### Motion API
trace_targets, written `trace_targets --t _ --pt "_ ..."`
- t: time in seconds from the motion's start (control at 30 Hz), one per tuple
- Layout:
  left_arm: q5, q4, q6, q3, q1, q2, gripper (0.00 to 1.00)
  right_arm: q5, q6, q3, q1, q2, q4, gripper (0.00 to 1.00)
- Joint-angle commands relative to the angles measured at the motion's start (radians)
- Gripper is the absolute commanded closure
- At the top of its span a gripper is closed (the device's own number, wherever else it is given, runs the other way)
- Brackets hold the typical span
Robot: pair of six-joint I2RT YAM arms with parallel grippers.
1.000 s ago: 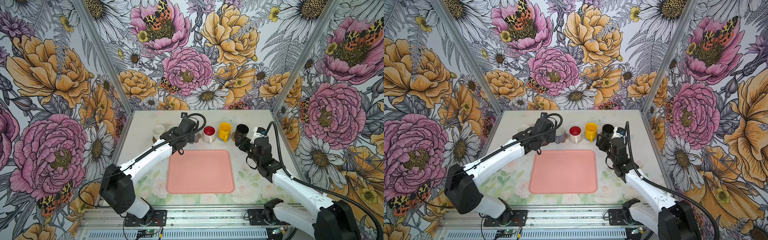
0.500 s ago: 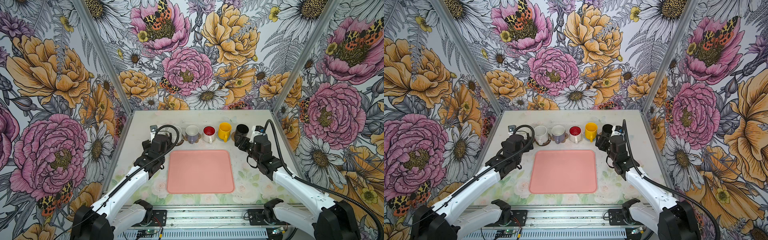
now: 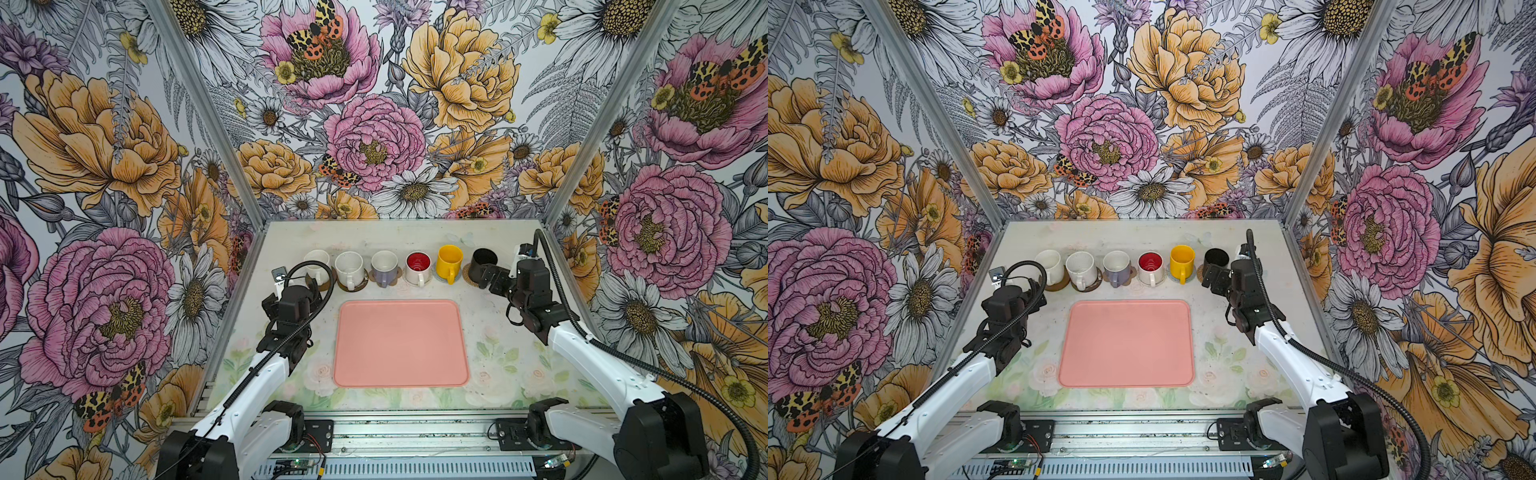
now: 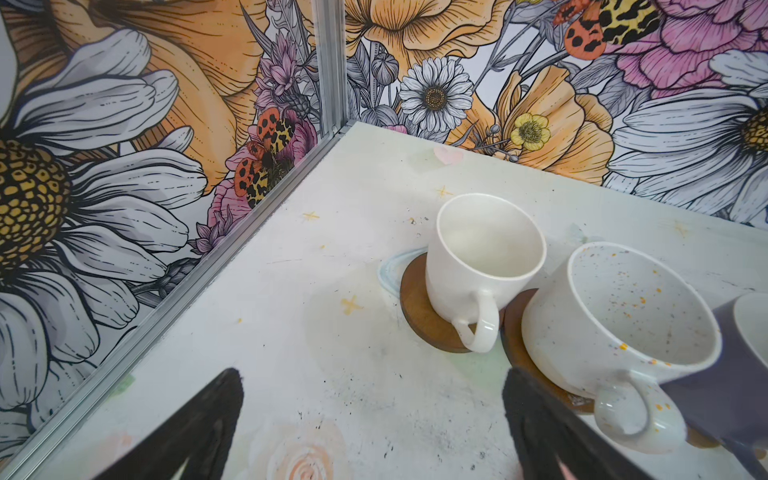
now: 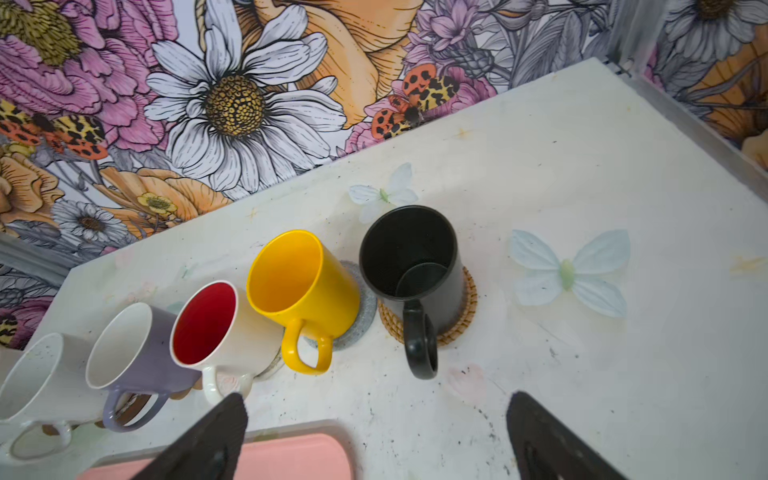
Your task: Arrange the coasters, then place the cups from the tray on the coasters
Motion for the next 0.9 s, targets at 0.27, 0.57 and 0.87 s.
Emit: trace_targets --t 0.27,0.57,0.87 --pt "0.088 0.376 0.125 -0.09 0.083 0.135 0.01 0.124 -0.224 0.018 -0.122 0.095 0.021 0.0" --pt "0.14 0.697 0.186 -0.154 0.107 0.296 0.01 0.167 -0.352 -0.23 -0.142 0.175 0.571 0.0" --pt "0.291 0.939 0.162 -0.207 0.191 0.39 0.01 0.19 -0.406 -0.3 -0.151 0.278 0.829 0.01"
